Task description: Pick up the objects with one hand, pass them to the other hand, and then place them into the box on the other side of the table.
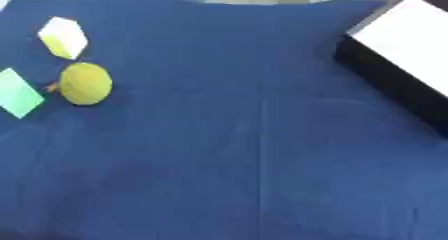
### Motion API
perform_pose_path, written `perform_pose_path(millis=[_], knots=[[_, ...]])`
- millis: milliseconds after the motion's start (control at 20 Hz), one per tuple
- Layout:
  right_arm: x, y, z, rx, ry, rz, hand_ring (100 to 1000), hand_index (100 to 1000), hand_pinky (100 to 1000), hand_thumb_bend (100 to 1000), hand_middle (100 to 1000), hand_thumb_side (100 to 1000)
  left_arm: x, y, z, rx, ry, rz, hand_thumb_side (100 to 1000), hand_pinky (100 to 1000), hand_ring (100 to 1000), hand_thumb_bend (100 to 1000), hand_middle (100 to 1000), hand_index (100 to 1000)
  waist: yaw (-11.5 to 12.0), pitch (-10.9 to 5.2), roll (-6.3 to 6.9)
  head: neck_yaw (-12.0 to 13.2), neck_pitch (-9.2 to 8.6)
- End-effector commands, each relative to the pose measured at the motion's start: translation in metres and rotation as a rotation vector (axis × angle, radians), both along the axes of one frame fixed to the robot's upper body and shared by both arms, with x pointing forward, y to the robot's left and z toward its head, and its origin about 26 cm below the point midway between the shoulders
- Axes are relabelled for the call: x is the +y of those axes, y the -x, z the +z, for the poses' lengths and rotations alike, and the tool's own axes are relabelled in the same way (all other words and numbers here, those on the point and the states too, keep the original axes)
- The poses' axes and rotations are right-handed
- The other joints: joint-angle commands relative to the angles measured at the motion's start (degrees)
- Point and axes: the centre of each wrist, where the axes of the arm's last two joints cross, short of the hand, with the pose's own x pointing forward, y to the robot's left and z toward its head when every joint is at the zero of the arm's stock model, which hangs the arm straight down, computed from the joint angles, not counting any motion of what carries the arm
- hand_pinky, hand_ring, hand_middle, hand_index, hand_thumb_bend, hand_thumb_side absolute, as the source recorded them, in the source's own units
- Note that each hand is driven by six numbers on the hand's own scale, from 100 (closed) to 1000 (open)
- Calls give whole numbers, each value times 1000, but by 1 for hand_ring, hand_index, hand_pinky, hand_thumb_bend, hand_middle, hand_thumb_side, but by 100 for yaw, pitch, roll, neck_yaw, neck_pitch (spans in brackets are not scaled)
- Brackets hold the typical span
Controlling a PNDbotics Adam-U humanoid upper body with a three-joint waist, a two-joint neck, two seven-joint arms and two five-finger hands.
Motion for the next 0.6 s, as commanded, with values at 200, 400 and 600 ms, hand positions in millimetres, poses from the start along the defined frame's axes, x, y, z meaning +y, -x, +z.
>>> perform_pose_path(millis=[200, 400, 600], knots=[[-4, 1, 13, -8, 47, -5, 1000, 878, 881, 100, 888, 330, 7, 1, 13, -28, -33, 12, 577, 631, 658, 495, 594, 773, -6, -68, -42, 4, -28], [-4, 1, 13, -7, 46, -5, 1000, 878, 881, 100, 888, 330, 6, 1, 13, -27, -33, 12, 577, 631, 658, 496, 594, 773, -7, -69, -43, 6, -10], [-4, 2, 13, -8, 46, -7, 1000, 878, 882, 100, 889, 332, 6, 0, 15, -29, -37, 10, 576, 633, 661, 498, 596, 774, -26, -65, -34, 50, 13]])
